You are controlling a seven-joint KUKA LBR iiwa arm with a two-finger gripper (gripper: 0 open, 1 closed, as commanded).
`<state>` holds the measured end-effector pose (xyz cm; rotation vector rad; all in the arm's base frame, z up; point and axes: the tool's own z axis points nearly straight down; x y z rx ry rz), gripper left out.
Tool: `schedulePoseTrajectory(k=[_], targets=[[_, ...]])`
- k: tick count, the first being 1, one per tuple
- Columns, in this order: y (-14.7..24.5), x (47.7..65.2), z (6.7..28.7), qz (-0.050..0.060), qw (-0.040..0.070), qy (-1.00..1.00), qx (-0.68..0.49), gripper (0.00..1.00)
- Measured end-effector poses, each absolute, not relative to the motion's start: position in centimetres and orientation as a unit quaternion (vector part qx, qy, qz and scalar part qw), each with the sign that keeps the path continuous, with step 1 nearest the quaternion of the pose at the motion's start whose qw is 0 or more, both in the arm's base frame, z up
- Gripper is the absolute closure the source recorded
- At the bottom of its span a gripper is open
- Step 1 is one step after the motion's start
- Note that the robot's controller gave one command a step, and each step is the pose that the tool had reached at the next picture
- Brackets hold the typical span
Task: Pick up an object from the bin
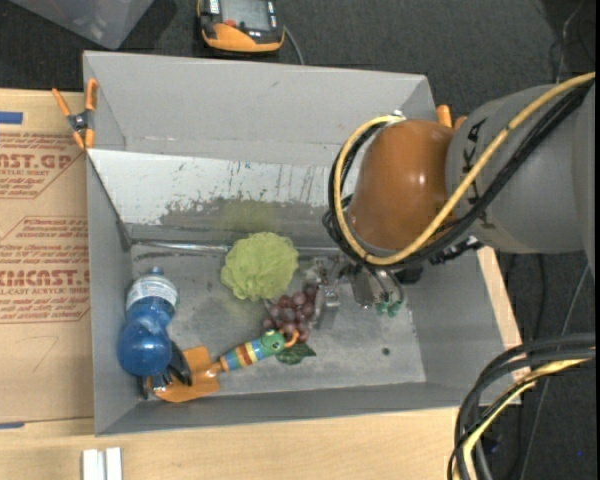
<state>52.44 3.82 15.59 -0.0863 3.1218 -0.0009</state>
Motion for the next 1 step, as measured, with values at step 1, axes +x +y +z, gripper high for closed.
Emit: schedulePoseTrajectory(k=[1], targets=[[3.99, 52.71, 23.18, 0.000, 0.013, 1.000, -0.027, 1.00]])
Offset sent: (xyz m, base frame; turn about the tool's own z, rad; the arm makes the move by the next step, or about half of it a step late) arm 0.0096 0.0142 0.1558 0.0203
